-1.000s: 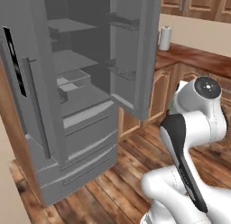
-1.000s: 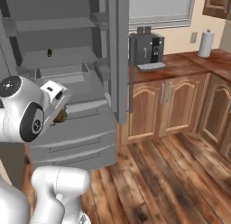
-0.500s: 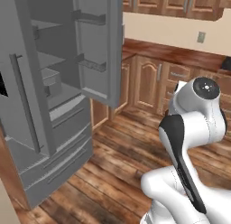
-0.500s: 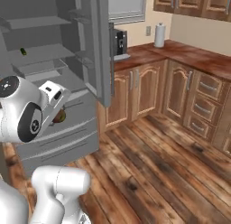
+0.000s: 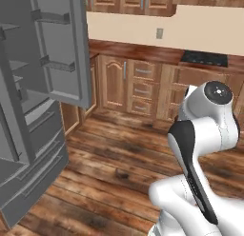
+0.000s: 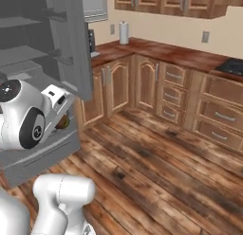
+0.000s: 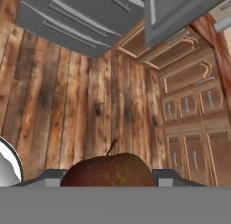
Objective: Pick up the apple and banana from the fridge and place one fruit on each plate on the dining counter.
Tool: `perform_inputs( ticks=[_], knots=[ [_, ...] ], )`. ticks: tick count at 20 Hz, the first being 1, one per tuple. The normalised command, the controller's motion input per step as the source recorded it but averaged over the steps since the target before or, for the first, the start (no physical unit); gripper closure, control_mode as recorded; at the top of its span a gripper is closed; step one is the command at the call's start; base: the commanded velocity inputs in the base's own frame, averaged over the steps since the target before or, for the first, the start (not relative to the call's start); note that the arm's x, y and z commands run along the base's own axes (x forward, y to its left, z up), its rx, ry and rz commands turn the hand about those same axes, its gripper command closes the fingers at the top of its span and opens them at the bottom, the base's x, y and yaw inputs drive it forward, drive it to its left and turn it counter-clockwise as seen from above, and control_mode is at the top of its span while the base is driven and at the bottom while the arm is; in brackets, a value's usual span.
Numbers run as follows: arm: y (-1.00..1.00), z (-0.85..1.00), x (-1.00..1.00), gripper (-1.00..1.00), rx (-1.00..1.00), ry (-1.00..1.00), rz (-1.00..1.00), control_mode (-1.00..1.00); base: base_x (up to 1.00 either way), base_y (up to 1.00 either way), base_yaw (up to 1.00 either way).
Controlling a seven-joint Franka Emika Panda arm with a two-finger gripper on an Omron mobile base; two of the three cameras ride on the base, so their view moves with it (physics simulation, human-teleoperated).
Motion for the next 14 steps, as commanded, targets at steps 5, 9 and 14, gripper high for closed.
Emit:
perform_inputs(
  ticks=[5,9,14],
  knots=[
    [0.0,0.0,0.0,1.0,0.0,0.0,0.0,1.0,-0.73,0.0,-0.39],
    [0.0,0.0,0.0,1.0,0.0,0.0,0.0,1.0,-0.73,0.0,-0.37],
    [0.0,0.0,0.0,1.0,0.0,0.0,0.0,1.0,-0.74,0.0,-0.36]
  ],
)
